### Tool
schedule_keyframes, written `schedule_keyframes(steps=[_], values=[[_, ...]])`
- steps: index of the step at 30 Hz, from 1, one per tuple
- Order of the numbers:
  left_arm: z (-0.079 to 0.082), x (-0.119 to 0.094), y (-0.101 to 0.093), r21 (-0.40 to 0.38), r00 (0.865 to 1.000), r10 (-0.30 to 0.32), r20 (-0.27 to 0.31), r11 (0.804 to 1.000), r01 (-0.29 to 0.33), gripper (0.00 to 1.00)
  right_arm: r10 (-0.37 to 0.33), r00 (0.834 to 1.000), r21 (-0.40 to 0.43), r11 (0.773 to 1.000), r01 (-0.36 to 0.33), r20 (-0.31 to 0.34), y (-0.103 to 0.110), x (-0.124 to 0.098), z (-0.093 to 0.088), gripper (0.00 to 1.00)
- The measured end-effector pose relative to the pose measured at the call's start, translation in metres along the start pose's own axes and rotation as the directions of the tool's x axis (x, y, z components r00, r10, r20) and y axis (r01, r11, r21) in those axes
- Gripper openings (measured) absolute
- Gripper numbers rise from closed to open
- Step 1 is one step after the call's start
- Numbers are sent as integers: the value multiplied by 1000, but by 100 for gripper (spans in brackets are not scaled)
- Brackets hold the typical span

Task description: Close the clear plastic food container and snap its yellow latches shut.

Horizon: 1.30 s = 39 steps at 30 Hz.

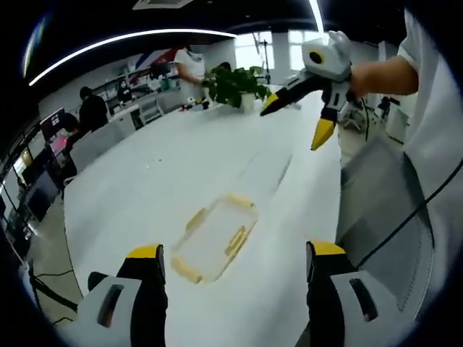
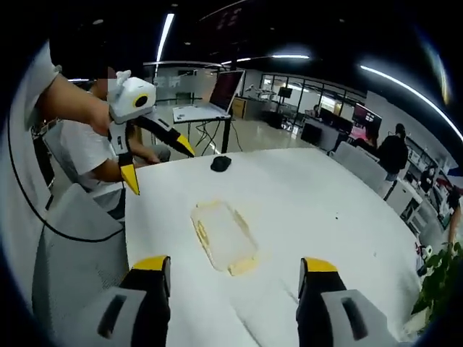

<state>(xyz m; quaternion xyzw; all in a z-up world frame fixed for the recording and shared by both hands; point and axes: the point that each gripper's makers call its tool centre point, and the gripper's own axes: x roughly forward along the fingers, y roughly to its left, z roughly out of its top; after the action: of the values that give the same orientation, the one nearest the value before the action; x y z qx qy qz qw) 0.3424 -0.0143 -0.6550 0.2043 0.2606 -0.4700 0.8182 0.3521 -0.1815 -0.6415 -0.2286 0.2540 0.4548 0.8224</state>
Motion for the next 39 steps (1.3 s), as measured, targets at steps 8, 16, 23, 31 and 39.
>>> schedule_keyframes(steps=[8,16,23,31,39], values=[[-15,4,12,22,999,-37,-32,999,38,74,38,999,-39,998,-39,-19,1,16,-6,70],[-26,10,22,60,995,-90,-43,994,92,72,77,995,-76,994,-81,-60,-3,38,-10,67],[-37,19,28,96,989,-132,-72,986,138,70,87,990,-122,987,-100,-112,-4,55,-21,65],[-44,31,40,120,981,-164,-99,977,175,68,119,981,-124,982,-139,-155,-5,75,-32,63],[-53,41,56,126,968,-212,-134,965,229,66,143,973,-137,976,-169,-181,-11,91,-38,59]])
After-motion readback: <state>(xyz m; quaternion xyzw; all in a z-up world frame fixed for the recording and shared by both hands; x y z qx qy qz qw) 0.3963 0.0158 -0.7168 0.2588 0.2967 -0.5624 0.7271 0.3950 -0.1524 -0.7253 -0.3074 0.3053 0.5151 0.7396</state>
